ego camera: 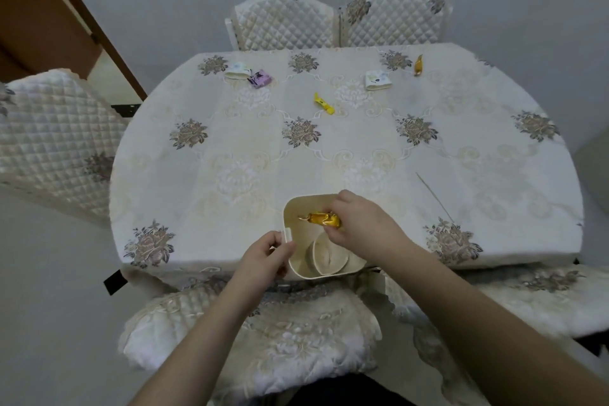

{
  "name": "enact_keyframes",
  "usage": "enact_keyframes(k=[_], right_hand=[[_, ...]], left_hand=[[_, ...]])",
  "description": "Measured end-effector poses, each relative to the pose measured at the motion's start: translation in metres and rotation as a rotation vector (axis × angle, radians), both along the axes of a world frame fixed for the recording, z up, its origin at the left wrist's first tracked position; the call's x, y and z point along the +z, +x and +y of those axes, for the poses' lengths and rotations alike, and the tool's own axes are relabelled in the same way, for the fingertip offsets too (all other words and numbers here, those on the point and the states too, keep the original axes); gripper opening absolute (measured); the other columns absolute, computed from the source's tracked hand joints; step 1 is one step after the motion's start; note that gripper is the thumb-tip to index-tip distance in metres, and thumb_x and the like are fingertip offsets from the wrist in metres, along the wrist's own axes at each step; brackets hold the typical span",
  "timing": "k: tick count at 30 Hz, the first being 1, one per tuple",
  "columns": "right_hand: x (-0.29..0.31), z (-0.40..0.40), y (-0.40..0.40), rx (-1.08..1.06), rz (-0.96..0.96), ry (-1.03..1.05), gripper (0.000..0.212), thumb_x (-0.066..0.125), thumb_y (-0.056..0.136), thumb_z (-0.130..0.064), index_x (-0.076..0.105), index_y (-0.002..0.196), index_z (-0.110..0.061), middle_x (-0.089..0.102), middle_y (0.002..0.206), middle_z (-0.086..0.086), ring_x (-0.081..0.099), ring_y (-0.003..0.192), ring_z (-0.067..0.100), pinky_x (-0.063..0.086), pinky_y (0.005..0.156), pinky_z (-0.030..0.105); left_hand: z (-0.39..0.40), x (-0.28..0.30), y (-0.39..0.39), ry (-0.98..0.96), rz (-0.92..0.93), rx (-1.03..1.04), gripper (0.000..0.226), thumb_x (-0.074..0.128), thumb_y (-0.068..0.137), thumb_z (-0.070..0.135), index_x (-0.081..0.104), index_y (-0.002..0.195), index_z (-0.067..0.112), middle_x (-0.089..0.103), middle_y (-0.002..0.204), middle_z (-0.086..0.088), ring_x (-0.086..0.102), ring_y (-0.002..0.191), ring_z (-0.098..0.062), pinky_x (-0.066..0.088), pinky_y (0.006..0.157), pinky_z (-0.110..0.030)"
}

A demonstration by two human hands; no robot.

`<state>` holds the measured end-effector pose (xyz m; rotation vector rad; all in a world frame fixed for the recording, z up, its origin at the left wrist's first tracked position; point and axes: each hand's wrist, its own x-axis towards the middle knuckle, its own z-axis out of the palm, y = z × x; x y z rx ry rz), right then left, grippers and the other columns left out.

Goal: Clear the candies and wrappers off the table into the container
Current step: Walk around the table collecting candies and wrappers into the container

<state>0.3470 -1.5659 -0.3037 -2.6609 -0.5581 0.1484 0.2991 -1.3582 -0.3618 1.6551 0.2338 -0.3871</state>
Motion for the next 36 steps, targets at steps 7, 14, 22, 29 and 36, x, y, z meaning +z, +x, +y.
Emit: enact_keyframes(k=[7,14,22,29,36], right_hand=[[-0.007,0.035,-0.014,0.055,-0.051,-0.061,0.035,0.056,0.091,-0.035,0.061,0.12,-0.016,0.059,0.119,0.003,0.053,0.111,0.021,0.042,0.097,0.034],[0.009,-0.015,-0.033,-0.22,-0.182,0.01,0.029,0.056,0.093,-0.03,0.063,0.118,-0.017,0.063,0.112,0.003,0.059,0.099,0.022,0.047,0.082,0.032],[-0.005,-0.094,-0.046,-0.572,-0.116,-0.142,0.028,0.056,0.093,-0.028,0.062,0.118,-0.019,0.062,0.118,0.002,0.057,0.107,0.023,0.044,0.085,0.034],[-0.028,-0.144,-0.036,-0.692,0.054,-0.215,0.036,0.052,0.094,-0.034,0.054,0.128,-0.021,0.058,0.124,0.004,0.055,0.111,0.024,0.047,0.089,0.038],[-0.061,-0.195,0.007,-0.646,0.158,-0.248,0.041,0.049,0.095,-0.04,0.051,0.131,-0.02,0.056,0.126,0.005,0.054,0.112,0.026,0.047,0.087,0.038]], left_hand=[[0.009,0.002,-0.001,-0.049,-0.019,-0.029,0.03,0.065,0.078,0.037,0.051,0.079,0.011,0.051,0.055,0.008,0.045,0.05,-0.012,0.04,0.05,-0.027],[0.016,-0.004,0.001,-0.064,0.011,-0.088,0.02,0.061,0.093,0.026,0.055,0.08,0.011,0.056,0.068,-0.008,0.052,0.06,-0.019,0.046,0.059,-0.032],[0.003,-0.01,0.02,-0.077,0.01,-0.152,0.019,0.064,0.091,0.024,0.057,0.075,0.015,0.056,0.06,0.003,0.05,0.055,-0.014,0.041,0.057,-0.03],[-0.017,-0.006,0.036,-0.132,-0.006,-0.213,0.031,0.066,0.077,0.04,0.054,0.076,0.011,0.049,0.065,-0.008,0.043,0.057,-0.02,0.032,0.058,-0.037],[-0.05,-0.016,0.056,-0.066,0.003,-0.203,0.026,0.065,0.079,0.044,0.057,0.069,0.022,0.053,0.06,0.001,0.047,0.056,-0.019,0.036,0.052,-0.033]])
